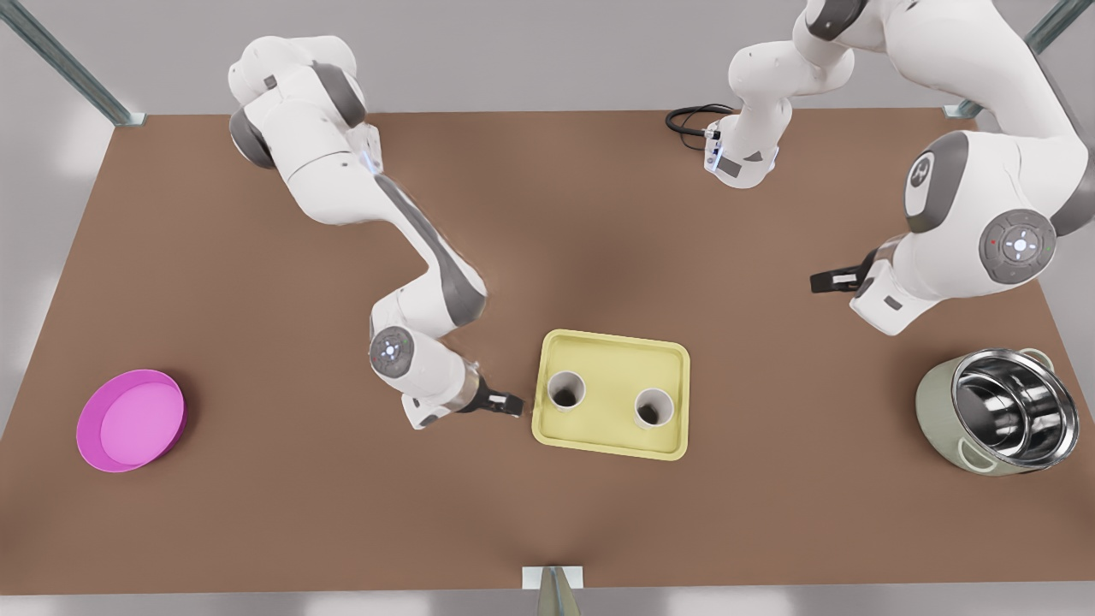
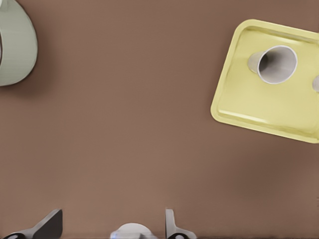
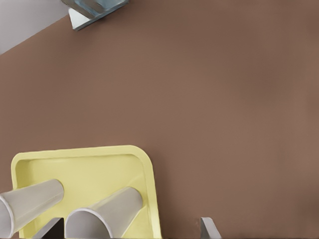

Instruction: Use both arms to respectively pick up the white IKEA cups from the middle-left and middle-right positions, then place the white IKEA cups onto the middle-middle tray, ensuring that the cups remain upright and do not tip over

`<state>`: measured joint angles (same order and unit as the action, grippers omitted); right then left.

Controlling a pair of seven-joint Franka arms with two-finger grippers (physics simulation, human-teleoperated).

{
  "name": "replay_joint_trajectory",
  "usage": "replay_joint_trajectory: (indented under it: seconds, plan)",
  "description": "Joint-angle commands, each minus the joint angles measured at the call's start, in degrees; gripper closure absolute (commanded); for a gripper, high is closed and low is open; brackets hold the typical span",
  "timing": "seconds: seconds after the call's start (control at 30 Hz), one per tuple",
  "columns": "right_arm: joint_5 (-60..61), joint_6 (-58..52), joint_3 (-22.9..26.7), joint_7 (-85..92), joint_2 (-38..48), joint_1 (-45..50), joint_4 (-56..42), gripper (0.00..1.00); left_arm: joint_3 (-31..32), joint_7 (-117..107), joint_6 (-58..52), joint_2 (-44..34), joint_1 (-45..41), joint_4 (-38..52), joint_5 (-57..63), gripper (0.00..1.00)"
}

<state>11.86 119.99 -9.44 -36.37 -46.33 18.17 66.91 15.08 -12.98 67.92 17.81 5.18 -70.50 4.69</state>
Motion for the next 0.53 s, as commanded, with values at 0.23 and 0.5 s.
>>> replay_joint_trajectory:
  seconds: [0.23, 0.5]
  plan:
    - [-24.5, -30.6, 3.3, 41.7, 19.4, -18.3, 6.0, 0.0, 0.0, 13.3, -1.0, 1.1, 0.1, 0.0, -0.7, 0.0]
    - [-19.4, -38.5, 5.5, 40.8, 35.7, -17.8, 13.8, 0.0, 0.0, 13.4, -1.0, 1.4, 0.1, 0.0, -0.6, 0.0]
